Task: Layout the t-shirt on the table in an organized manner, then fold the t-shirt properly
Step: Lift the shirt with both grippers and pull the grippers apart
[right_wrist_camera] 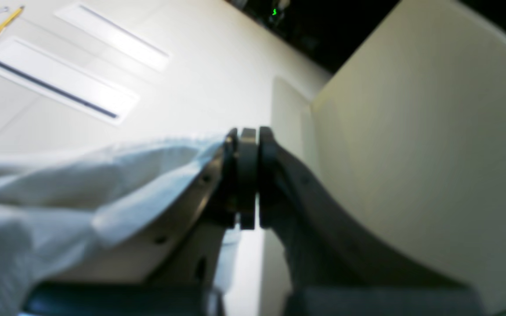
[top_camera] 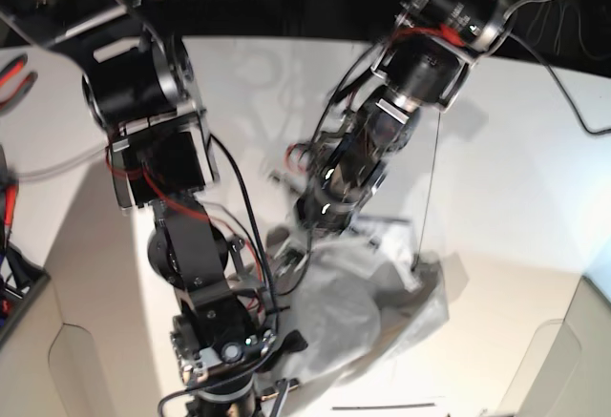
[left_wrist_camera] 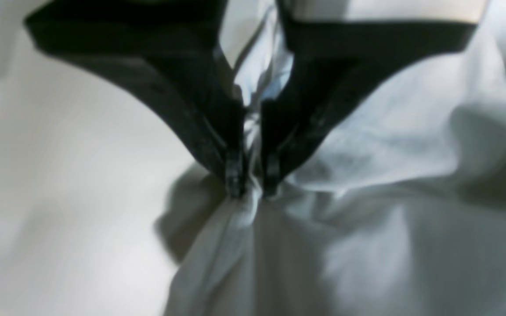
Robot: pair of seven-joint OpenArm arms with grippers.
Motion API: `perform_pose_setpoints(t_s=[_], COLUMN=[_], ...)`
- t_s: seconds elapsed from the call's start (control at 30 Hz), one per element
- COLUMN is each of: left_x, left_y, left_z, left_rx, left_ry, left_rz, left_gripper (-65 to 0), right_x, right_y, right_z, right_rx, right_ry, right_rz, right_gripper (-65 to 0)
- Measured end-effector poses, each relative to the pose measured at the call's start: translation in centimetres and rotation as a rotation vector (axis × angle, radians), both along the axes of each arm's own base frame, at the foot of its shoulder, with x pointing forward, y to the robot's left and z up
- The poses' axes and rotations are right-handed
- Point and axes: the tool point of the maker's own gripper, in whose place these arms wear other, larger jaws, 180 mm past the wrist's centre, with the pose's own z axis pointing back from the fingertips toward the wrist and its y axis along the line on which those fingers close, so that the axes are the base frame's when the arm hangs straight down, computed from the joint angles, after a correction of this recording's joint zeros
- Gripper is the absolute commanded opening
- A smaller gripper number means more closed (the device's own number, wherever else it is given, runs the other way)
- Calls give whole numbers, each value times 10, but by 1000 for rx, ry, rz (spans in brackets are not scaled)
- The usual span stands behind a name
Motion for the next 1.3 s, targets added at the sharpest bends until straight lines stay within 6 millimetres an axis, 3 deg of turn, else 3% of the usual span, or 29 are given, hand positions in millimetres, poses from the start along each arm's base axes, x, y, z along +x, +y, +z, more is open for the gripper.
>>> perform_pose_setpoints(t_s=[0.1,0.27,0.37,0.5,0.73,0.87,0.97,1.13,1.3], left_x=[-2,-3,-5,7,19,36,42,37,31], left_y=[28,52,80,126,186,228,252,257,256], left_z=[23,64,70,92,126,165,187,184,184], left_rx=[16,32,55,76,39,29,12,-65,-155], left_ry=[-59,-163,-173,-223,-270,-342,-365,-294,-217], left_rz=[13,-1,39,125,222,296,313,301,269], left_gripper=[-650,-650,-650,-650,-650,-650,-650,-650,-650], right_x=[3,2,-3,-10,-28,-38,-59,-113,-156], right_y=[-24,-58,-68,-67,-48,-27,-5,22,41], right_z=[-8,-29,-48,-65,-95,-109,-135,-193,-226], right_rx=[37,67,61,75,173,246,306,403,510], right_ry=[33,136,246,344,541,604,680,852,957], right_rz=[-31,-76,-70,-62,7,91,175,279,350], right_gripper=[-650,-650,-650,-650,-650,-650,-650,-650,-650])
